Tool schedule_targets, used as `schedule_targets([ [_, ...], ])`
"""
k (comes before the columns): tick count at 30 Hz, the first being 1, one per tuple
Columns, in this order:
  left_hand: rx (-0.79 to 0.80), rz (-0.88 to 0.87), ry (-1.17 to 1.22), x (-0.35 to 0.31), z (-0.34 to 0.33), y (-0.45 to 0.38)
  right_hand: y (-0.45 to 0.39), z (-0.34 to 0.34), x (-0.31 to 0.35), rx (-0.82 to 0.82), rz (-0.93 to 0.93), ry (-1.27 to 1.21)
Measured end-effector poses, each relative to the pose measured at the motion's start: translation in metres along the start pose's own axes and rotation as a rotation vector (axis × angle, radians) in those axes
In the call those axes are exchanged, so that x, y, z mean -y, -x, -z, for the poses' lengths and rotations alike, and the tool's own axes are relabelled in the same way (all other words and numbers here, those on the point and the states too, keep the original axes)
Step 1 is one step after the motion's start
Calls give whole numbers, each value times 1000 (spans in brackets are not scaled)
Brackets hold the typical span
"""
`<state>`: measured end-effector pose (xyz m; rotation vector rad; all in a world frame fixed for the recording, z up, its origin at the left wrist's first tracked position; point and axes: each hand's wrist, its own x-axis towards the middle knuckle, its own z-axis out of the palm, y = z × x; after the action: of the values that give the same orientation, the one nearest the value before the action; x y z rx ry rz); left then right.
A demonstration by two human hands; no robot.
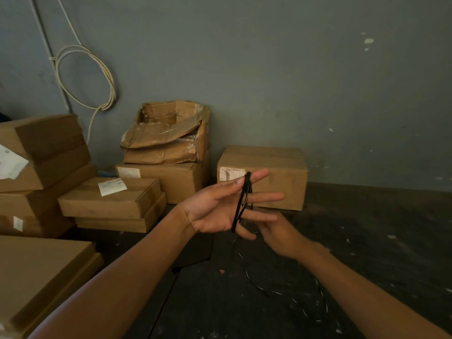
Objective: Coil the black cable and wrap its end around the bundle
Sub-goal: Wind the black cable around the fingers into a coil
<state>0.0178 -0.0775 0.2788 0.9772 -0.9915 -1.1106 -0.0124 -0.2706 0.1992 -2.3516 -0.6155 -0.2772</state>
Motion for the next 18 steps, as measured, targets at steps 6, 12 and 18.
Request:
schedule_targets([
  [6, -16, -66, 25, -10, 1, -6, 14, -46, 13, 152, -111, -9],
  [12, -156, -92, -29, -20, 13, -6, 21, -60, 37, 288, -43, 2],
  [18, -362, -47, -73, -13, 36, 8, 25, -30, 59, 173, 100, 91],
])
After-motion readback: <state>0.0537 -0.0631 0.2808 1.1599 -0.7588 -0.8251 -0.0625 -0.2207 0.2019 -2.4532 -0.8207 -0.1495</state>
